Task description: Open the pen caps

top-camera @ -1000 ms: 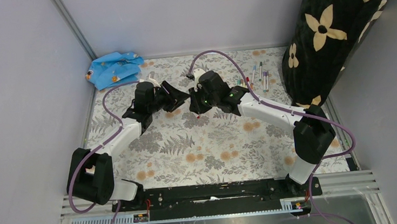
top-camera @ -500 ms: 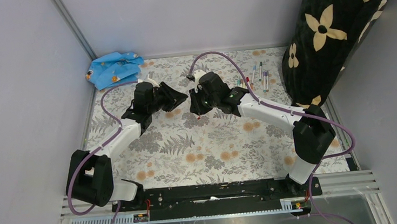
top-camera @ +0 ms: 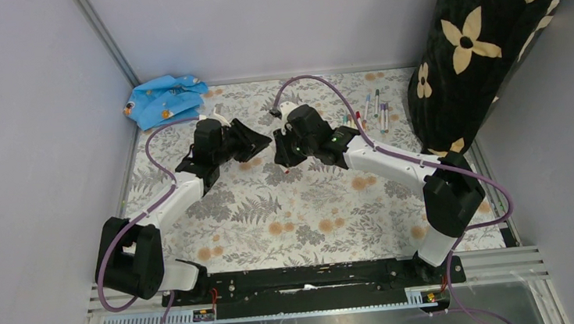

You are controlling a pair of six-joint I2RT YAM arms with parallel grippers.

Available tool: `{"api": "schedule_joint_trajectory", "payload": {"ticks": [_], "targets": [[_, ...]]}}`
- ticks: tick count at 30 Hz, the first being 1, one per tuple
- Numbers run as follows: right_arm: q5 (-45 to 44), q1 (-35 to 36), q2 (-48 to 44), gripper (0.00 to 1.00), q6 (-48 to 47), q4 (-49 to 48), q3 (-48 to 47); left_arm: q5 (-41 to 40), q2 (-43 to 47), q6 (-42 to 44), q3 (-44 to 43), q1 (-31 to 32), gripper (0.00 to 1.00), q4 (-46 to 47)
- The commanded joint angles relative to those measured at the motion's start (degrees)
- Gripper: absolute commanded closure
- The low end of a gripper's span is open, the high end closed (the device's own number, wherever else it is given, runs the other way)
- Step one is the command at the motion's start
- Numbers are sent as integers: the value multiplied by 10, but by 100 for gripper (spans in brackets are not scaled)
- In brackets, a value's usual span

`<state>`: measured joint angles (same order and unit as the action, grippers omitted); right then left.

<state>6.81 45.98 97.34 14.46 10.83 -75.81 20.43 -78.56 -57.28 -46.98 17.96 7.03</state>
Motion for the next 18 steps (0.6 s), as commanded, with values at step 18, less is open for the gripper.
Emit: {"api": "schedule_joint_trajectory", "payload": {"ticks": [18], "targets": [[4, 20, -26, 100, 6, -20, 3, 4, 15, 4, 6, 1, 78, 13]]}}
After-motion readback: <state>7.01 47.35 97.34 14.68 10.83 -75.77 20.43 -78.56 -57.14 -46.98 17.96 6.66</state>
